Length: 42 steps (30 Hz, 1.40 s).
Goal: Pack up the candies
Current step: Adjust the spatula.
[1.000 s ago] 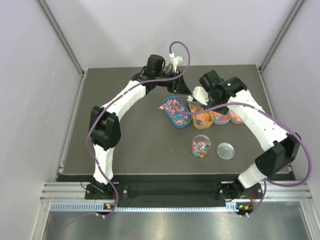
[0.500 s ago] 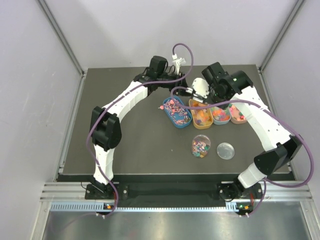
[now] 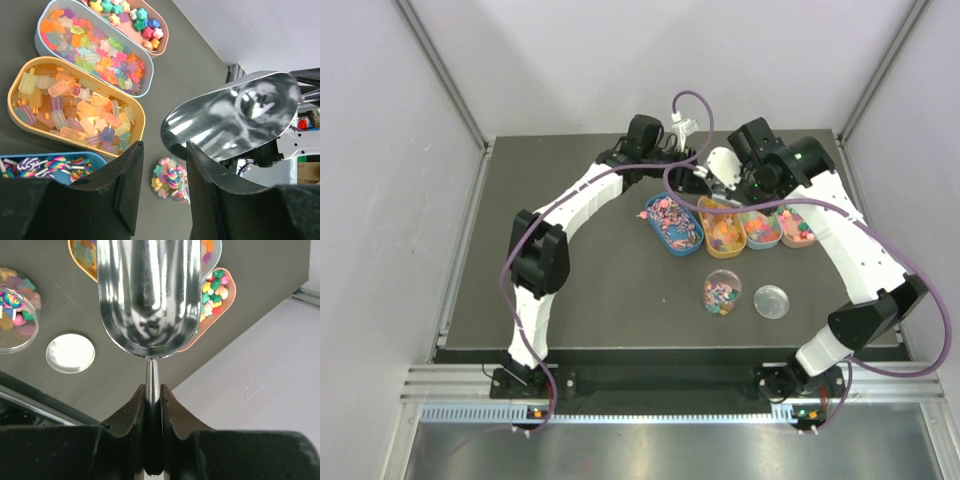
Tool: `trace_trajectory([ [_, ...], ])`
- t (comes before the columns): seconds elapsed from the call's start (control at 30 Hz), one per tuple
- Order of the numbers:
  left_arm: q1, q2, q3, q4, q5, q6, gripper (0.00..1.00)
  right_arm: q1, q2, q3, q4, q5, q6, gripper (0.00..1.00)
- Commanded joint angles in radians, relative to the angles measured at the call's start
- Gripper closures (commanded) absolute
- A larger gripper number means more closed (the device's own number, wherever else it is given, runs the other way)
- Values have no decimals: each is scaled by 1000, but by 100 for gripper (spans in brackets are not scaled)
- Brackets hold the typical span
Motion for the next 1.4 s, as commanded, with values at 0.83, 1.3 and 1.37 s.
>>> trace_trajectory([
  [0.83, 30, 559, 512, 320, -255, 105, 49, -123, 135, -250, -54, 456, -67, 100],
  [1.3, 0, 610, 526, 518, -293, 49, 45, -134, 256, -333, -55, 498, -113, 100],
  [1.37, 0, 616, 527, 543, -286, 49, 45, -138, 267, -335, -55, 498, -121, 100],
])
